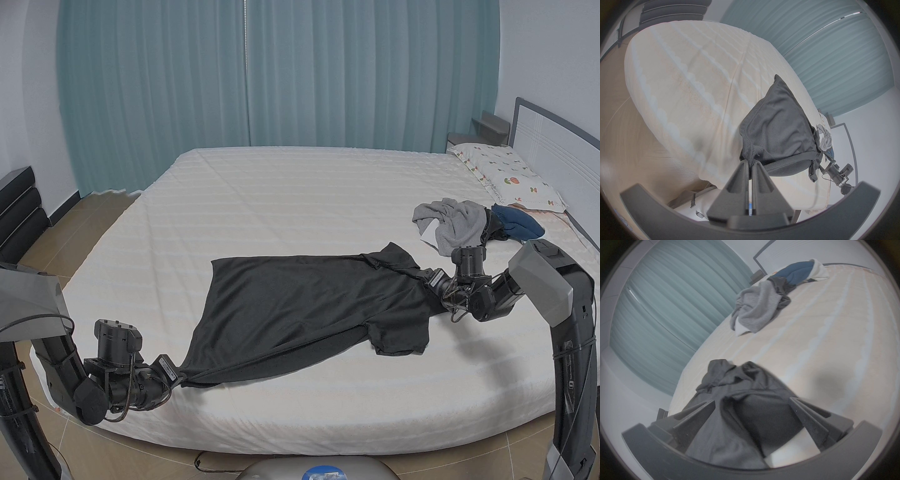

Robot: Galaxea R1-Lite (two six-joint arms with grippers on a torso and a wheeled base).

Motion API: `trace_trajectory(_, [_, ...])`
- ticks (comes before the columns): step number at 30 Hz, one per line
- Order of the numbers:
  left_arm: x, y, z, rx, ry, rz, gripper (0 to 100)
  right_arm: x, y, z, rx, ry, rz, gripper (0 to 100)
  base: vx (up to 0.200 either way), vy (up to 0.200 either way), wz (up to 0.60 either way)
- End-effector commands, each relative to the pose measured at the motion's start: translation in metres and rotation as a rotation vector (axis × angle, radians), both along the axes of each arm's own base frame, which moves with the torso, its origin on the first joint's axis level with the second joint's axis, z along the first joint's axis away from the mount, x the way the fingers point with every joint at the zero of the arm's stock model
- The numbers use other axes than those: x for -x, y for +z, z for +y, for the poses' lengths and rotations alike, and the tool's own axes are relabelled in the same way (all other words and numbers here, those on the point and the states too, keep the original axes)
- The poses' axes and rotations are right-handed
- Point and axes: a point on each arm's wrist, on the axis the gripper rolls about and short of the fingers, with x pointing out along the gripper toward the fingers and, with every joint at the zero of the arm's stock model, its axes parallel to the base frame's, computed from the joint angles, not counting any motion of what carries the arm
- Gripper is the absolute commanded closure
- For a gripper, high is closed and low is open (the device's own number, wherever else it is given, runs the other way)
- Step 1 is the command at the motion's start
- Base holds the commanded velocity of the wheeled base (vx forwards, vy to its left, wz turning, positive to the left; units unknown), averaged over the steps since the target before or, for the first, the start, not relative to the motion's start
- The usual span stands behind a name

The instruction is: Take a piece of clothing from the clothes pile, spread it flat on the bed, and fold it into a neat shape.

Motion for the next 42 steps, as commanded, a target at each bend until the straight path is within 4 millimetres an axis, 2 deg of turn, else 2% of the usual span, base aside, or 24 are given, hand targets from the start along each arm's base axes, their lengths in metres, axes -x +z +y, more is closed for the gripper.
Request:
trace_trajectory(1, [0.0,-0.001,0.0,-0.002,-0.002,0.005,100,0.039,0.036,-0.01,-0.031,0.029,0.012,0,0.0,0.0,0.0])
trace_trajectory(3, [0.0,-0.001,0.0,-0.002,-0.002,0.005,100,0.056,0.046,-0.01,-0.064,0.088,0.019,0,0.0,0.0,0.0])
trace_trajectory(4, [0.0,-0.001,0.0,-0.002,-0.002,0.005,100,0.056,0.046,-0.01,-0.064,0.088,0.019,0,0.0,0.0,0.0])
trace_trajectory(5, [0.001,-0.002,0.0,-0.002,-0.003,0.009,100,0.074,0.05,-0.008,-0.084,0.136,0.051,0,0.0,0.0,0.0])
trace_trajectory(7, [0.001,-0.003,-0.001,-0.005,-0.005,0.012,100,0.085,0.046,-0.003,-0.069,0.168,0.076,0,0.0,0.0,0.0])
trace_trajectory(9, [0.001,-0.003,-0.001,-0.005,-0.005,0.012,100,0.098,0.036,0.01,-0.051,0.216,0.116,0,0.0,0.0,0.0])
trace_trajectory(14, [0.003,-0.003,-0.001,-0.007,-0.006,0.017,100,0.111,0.025,0.026,-0.049,0.262,0.151,0,0.0,0.0,0.0])
trace_trajectory(19, [0.002,-0.003,-0.001,-0.005,-0.005,0.015,100,0.111,0.009,0.042,-0.042,0.308,0.186,0,0.0,0.0,0.0])
trace_trajectory(24, [0.002,-0.003,0.0,-0.006,-0.002,0.015,100,0.111,-0.001,0.05,-0.033,0.324,0.196,0,0.0,0.0,0.0])
trace_trajectory(25, [0.003,-0.003,0.0,-0.007,-0.004,0.016,100,0.11,-0.003,0.052,-0.033,0.327,0.197,100,0.0,0.0,0.0])
trace_trajectory(31, [0.003,-0.003,-0.001,-0.005,-0.004,0.017,100,0.111,-0.005,0.051,-0.022,0.326,0.201,100,0.0,0.0,0.0])
trace_trajectory(37, [0.003,-0.003,0.0,-0.004,-0.003,0.017,100,0.117,0.002,0.043,-0.018,0.306,0.204,100,0.0,0.0,0.0])
trace_trajectory(38, [0.006,-0.004,-0.001,-0.004,-0.008,0.028,100,0.123,0.007,0.034,-0.021,0.288,0.21,100,0.0,0.0,0.0])
trace_trajectory(42, [0.007,-0.004,-0.003,-0.008,-0.017,0.027,100,0.144,0.017,0.021,-0.011,0.274,0.23,100,0.0,0.0,0.0])
